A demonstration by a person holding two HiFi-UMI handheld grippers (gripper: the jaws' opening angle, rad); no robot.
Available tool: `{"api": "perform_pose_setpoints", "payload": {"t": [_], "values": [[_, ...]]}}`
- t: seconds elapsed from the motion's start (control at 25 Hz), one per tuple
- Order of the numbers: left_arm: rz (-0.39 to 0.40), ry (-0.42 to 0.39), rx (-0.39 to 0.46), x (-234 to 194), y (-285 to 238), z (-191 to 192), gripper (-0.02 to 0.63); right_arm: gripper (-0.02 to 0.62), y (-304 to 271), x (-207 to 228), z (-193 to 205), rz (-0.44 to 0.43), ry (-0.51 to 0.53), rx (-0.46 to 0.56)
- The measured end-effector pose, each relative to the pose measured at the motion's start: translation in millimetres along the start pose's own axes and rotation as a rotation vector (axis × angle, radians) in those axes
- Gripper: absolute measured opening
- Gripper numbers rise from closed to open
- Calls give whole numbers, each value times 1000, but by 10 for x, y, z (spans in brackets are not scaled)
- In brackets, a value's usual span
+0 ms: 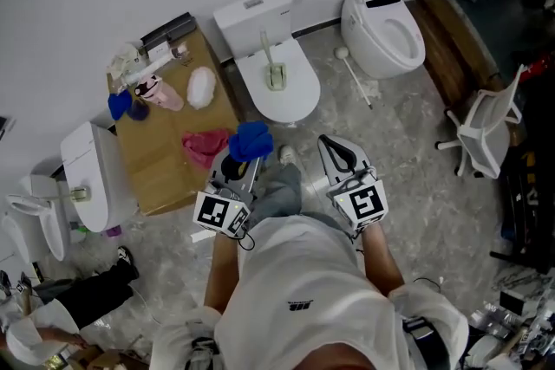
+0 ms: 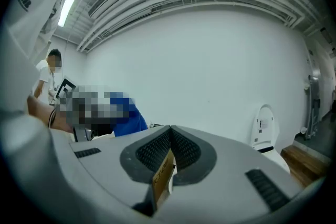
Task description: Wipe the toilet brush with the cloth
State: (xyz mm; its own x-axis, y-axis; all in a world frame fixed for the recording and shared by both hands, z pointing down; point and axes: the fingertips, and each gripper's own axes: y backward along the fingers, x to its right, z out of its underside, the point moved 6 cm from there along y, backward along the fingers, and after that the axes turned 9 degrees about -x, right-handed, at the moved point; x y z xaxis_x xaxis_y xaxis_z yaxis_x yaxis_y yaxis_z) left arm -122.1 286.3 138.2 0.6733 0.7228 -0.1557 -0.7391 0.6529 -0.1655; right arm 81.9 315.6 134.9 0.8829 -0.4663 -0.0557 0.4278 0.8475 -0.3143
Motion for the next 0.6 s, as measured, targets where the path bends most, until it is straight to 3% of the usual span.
{"api": "perform_pose_setpoints", "payload": {"t": [0.6], "values": [[-53, 78, -84, -1106, -1301, 156, 91, -3, -1579, 944, -22, -129, 2, -82]]}}
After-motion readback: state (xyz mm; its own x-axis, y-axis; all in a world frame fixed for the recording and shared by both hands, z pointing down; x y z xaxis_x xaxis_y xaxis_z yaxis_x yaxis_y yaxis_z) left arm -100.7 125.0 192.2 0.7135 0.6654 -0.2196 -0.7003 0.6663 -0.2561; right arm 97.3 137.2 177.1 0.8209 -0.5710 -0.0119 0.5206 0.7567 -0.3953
